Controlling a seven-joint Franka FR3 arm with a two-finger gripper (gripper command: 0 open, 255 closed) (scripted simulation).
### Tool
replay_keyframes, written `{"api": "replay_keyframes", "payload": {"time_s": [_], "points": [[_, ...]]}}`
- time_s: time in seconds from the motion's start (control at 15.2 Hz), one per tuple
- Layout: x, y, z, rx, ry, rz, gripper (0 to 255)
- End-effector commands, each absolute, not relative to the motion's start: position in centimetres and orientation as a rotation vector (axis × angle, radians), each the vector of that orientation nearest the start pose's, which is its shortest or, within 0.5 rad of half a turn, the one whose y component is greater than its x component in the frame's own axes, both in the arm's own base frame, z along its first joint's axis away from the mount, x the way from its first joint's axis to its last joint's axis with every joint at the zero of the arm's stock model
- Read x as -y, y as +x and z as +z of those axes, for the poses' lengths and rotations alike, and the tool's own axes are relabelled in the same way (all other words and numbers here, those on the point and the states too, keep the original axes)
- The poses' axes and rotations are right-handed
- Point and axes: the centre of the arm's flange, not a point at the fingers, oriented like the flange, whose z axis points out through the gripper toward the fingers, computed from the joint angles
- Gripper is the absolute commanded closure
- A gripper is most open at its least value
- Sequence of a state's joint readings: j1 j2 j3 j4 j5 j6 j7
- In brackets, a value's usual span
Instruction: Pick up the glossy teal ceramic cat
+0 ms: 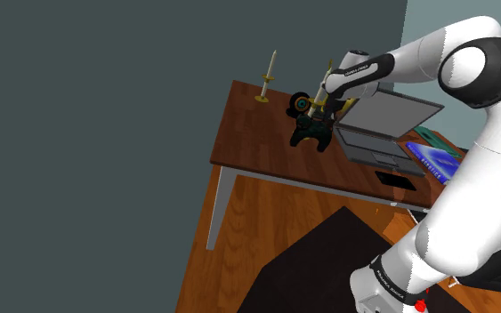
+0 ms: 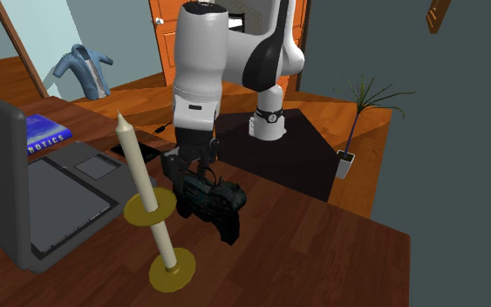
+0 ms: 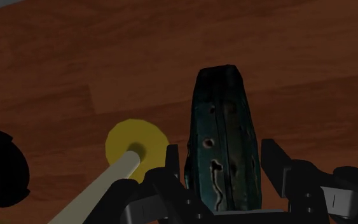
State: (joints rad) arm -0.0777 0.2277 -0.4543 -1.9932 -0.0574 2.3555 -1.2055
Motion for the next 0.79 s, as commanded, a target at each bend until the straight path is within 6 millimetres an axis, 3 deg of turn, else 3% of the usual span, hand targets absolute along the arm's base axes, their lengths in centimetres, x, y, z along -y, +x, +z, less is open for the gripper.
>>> {"api": "replay_keyframes", "payload": {"time_s": [0.0, 0.73], "points": [[29.9, 52.9, 38.2, 1.196, -3.131, 0.015, 255], [29.9, 52.9, 44.0, 1.196, -3.131, 0.015, 255]]}}
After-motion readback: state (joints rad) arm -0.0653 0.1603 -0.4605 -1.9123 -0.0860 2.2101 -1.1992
